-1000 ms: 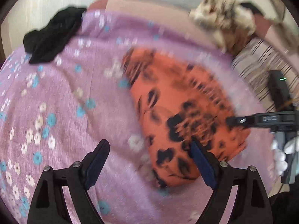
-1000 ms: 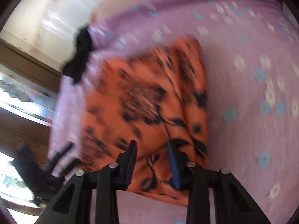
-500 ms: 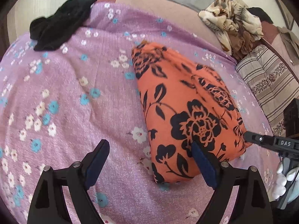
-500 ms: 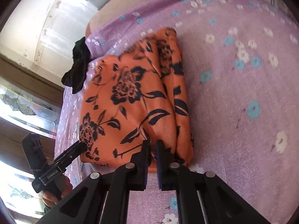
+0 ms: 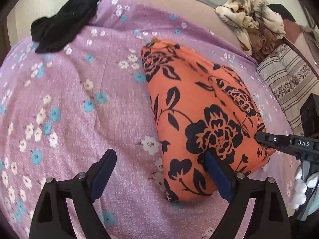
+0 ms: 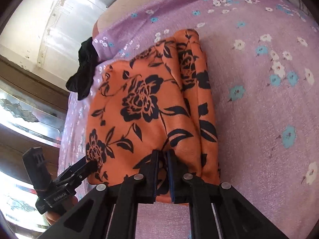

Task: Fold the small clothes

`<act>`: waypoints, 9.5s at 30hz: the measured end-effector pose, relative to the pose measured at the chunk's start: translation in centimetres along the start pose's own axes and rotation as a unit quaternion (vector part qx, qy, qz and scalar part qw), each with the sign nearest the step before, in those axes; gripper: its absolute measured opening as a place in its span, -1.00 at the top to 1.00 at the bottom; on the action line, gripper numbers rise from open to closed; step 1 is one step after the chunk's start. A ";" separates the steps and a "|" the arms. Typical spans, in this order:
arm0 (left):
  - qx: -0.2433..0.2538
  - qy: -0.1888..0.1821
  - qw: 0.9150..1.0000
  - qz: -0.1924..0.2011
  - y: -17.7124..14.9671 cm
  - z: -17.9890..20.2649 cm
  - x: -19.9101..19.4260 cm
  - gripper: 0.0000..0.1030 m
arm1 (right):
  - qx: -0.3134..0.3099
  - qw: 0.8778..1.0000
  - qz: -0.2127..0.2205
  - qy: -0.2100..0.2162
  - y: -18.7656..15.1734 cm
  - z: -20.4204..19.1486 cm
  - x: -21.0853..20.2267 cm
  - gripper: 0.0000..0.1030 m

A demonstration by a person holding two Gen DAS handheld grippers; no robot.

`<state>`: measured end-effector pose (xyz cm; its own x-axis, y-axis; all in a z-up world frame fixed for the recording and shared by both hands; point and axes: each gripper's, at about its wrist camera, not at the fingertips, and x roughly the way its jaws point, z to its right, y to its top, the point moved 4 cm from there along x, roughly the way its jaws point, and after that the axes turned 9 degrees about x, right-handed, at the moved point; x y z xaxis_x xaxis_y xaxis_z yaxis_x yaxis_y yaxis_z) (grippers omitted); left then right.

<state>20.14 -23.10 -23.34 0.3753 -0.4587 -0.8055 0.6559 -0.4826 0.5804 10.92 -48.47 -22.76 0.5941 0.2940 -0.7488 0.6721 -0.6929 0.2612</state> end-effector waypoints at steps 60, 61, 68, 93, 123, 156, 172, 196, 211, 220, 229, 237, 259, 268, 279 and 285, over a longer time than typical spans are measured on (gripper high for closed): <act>0.015 0.137 0.990 0.025 1.3 -1.9 -0.8 -0.83 | -0.076 0.995 0.061 0.003 0.8 -5.7 2.7 0.74; 0.015 0.140 0.990 0.023 1.2 -1.9 -0.7 -0.83 | -0.070 0.996 0.047 -0.015 0.7 -5.1 3.4 0.74; 0.017 0.150 0.989 0.011 0.8 -2.1 0.1 -0.83 | -0.050 0.998 0.035 -0.006 1.4 -4.6 3.7 0.77; 0.024 0.156 0.987 0.005 0.5 -2.3 0.2 -0.83 | -0.066 0.993 0.098 0.032 2.8 -5.2 1.8 0.74; 0.041 0.168 0.985 0.002 -1.8 -4.7 -1.6 -0.83 | -0.078 0.994 0.070 -0.013 2.0 -5.1 4.8 0.72; -0.084 0.158 0.983 -0.049 -10.8 0.4 -11.6 -0.83 | -0.043 0.997 0.066 0.015 -1.1 -3.8 3.3 0.72; -0.003 0.179 0.980 0.083 -4.8 9.8 -26.5 -0.83 | -0.066 0.995 0.073 0.016 -3.6 -2.9 1.2 0.72; -0.014 0.196 0.977 0.080 -2.9 7.7 -25.3 -0.83 | -0.056 0.994 0.088 0.012 -1.6 -3.1 2.1 0.70; 0.003 0.197 0.980 0.042 -2.6 7.0 -21.5 -0.83 | -0.077 0.994 0.072 0.014 -1.7 -3.9 2.2 0.48; -0.009 0.208 0.977 0.037 -2.6 5.7 -22.2 -0.83 | -0.082 0.994 0.072 0.021 -2.3 -3.7 2.4 0.48; 0.011 0.216 0.975 0.041 -1.3 6.5 -22.9 -0.83 | -0.087 0.993 0.067 0.029 -2.8 -3.1 1.5 0.48; 0.009 0.186 0.982 0.013 -2.6 6.7 -16.6 -0.83 | -0.087 0.988 0.100 0.085 -1.9 -4.2 -3.1 0.45; -0.005 0.207 0.977 0.043 2.8 -1.3 -3.6 -0.83 | -0.013 0.988 0.141 0.059 4.3 -0.3 -3.7 -0.44; 0.008 0.188 0.980 0.059 5.2 -1.2 -3.2 -0.83 | 0.005 0.989 0.138 0.051 5.2 1.0 -3.2 -0.44; -0.008 0.099 0.995 0.013 5.6 -1.5 -0.2 -0.83 | 0.057 0.992 0.070 0.091 5.8 3.3 -0.6 -0.44; -0.061 -0.008 0.997 -0.036 4.5 -2.1 3.0 -0.83 | 0.095 0.987 0.024 0.124 6.2 4.5 3.0 -0.44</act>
<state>25.61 -25.04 -23.36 0.3138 -0.4390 -0.8419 0.7566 -0.4201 0.5011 14.86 -54.85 -26.19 0.7293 0.3926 -0.5604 0.5586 -0.8146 0.1561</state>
